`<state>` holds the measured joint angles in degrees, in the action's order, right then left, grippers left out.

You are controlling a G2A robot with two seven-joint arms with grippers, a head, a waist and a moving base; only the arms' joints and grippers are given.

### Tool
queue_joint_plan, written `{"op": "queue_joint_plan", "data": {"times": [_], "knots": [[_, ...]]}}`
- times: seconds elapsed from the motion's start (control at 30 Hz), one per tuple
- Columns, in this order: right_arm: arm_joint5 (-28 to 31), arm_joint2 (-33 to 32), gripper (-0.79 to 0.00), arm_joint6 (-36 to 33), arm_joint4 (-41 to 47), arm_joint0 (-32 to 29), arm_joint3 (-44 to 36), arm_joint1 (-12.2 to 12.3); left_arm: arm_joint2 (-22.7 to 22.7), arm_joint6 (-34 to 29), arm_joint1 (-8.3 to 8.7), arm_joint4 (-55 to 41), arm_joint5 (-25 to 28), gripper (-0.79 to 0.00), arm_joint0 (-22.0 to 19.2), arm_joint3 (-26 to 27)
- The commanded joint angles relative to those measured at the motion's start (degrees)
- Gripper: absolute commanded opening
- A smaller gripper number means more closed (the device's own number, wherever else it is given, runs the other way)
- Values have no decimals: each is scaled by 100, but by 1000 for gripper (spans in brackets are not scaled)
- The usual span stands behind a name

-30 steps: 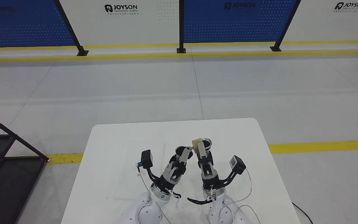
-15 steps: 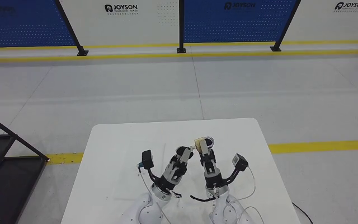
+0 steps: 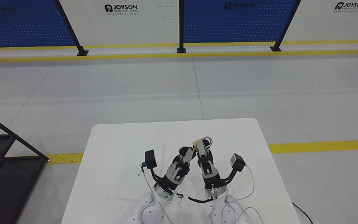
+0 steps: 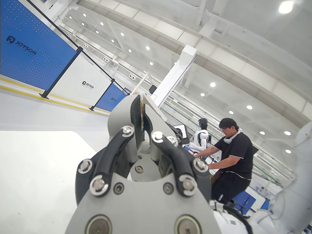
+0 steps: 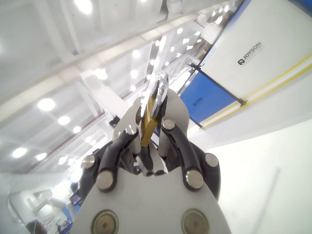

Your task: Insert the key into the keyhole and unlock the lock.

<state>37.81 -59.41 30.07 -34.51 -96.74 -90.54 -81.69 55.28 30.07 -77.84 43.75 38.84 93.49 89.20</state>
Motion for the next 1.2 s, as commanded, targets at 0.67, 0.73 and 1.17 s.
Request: {"op": "queue_joint_plan", "data": {"times": [0.67, 0.73, 1.17], "knots": [[-81, 21, -785, 307, 36, 40, 72, -56, 121, -238, 17, -511, 266, -274, 56, 45], [-87, 11, -785, 332, 68, 49, 80, -61, 159, -280, 24, -580, 301, -283, 65, 44], [-28, -18, -785, 202, 75, 72, 111, -65, 575, -1097, 152, -1092, 619, -511, 158, 16]]}}
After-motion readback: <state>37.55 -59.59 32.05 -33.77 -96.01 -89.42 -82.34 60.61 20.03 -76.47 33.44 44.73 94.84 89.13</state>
